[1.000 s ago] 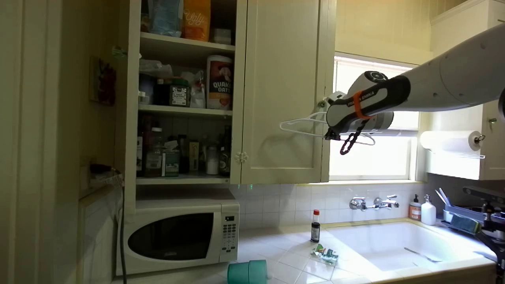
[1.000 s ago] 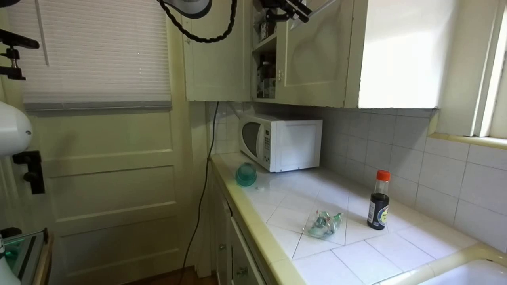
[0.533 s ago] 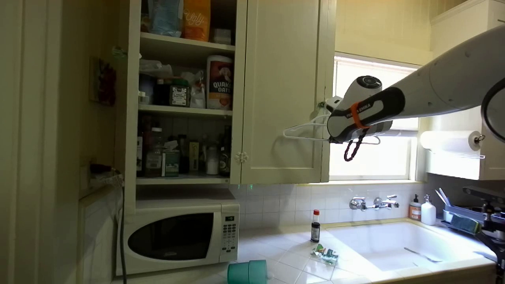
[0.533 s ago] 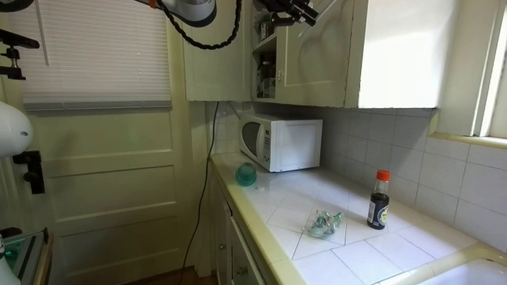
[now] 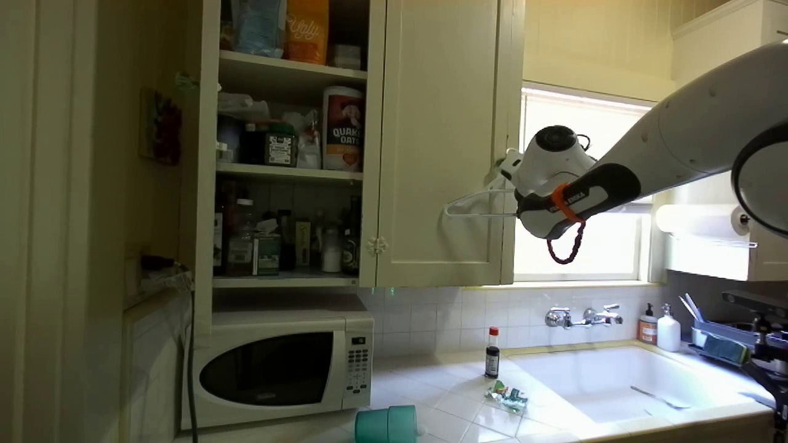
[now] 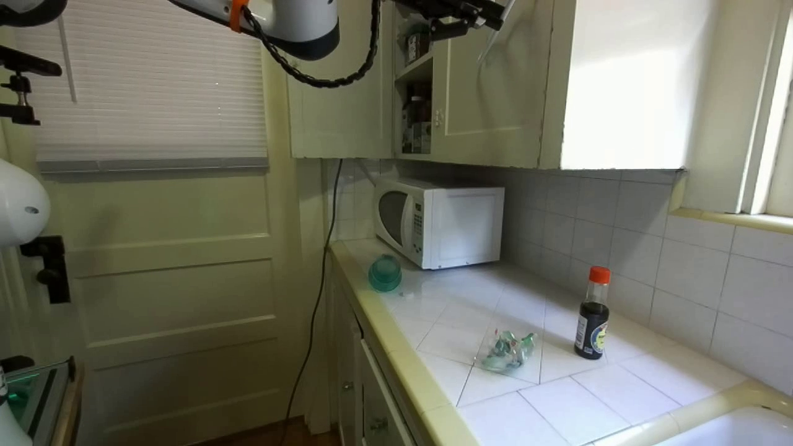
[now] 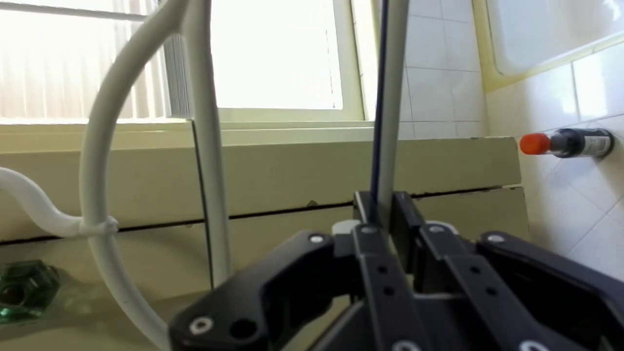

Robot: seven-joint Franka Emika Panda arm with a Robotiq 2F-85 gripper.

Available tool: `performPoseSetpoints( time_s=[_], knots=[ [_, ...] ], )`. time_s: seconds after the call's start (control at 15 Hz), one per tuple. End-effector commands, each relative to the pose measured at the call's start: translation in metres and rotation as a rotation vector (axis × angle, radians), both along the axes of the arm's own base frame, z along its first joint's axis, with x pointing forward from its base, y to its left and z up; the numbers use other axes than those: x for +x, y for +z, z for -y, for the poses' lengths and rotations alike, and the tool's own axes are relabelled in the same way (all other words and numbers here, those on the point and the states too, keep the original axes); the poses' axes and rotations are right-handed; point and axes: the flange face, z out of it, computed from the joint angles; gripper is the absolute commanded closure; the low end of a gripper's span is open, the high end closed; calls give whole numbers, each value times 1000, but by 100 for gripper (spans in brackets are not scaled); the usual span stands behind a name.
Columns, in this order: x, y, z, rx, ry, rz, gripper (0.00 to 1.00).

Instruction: Hang the hanger on the wall cabinet door

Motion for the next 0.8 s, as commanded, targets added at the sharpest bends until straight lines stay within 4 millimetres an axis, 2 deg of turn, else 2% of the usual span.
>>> performPoseSetpoints(
  time_s=[0.0,0.73],
  knots=[
    [2,-5,-4,-83,-43,8,97],
    [17,-27,-4,-125,-55,-112,97]
  ],
)
